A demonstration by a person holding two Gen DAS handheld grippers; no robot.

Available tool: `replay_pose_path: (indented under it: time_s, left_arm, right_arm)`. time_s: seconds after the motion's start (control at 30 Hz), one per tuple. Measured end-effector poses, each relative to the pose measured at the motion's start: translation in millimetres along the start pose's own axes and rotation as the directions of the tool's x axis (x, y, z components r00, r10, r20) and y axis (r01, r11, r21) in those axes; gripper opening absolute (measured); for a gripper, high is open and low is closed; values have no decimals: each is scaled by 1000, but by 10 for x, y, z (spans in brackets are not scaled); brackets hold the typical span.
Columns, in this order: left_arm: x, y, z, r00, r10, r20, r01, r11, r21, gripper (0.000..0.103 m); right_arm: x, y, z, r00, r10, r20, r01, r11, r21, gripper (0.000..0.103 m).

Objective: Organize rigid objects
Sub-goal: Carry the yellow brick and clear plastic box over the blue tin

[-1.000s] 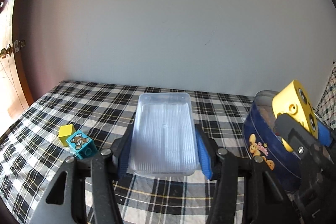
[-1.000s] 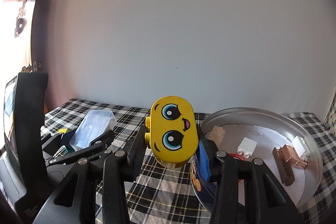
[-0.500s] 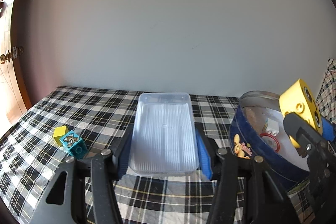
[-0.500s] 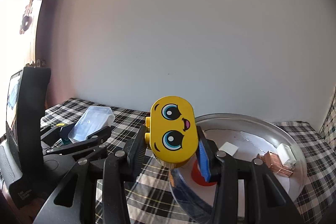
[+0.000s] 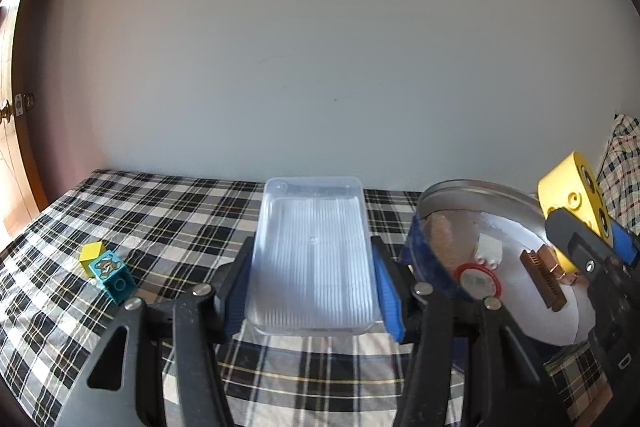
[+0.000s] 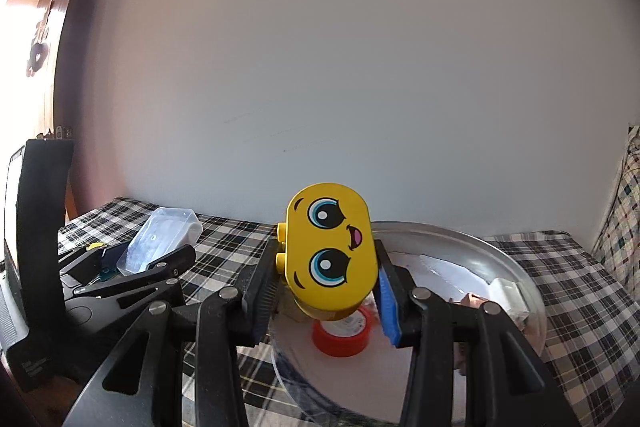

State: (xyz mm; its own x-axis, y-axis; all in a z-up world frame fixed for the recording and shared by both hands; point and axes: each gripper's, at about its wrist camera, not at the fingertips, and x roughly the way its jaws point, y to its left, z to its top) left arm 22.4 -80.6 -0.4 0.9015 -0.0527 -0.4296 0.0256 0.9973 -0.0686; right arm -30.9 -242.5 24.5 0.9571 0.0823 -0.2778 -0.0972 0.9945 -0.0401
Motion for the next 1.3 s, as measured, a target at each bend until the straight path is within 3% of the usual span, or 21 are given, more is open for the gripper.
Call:
replay_pose_path:
  time_s: [0.73, 1.07, 1.3]
  left_arm:
    - [66, -399, 65, 999, -32, 24, 31, 999, 21, 53]
    - [119, -786, 85, 995, -104, 9, 103, 992, 70, 53]
    - [140, -1139, 64, 986, -165, -22, 167, 981, 101, 53]
  right_arm:
    - [-82, -523, 54, 994, -111, 16, 110, 993, 47, 46]
    - [-23, -963, 78, 982, -191, -7, 190, 975, 112, 46]
    - [128, -1063, 48, 969, -243, -44, 245, 969, 38, 46]
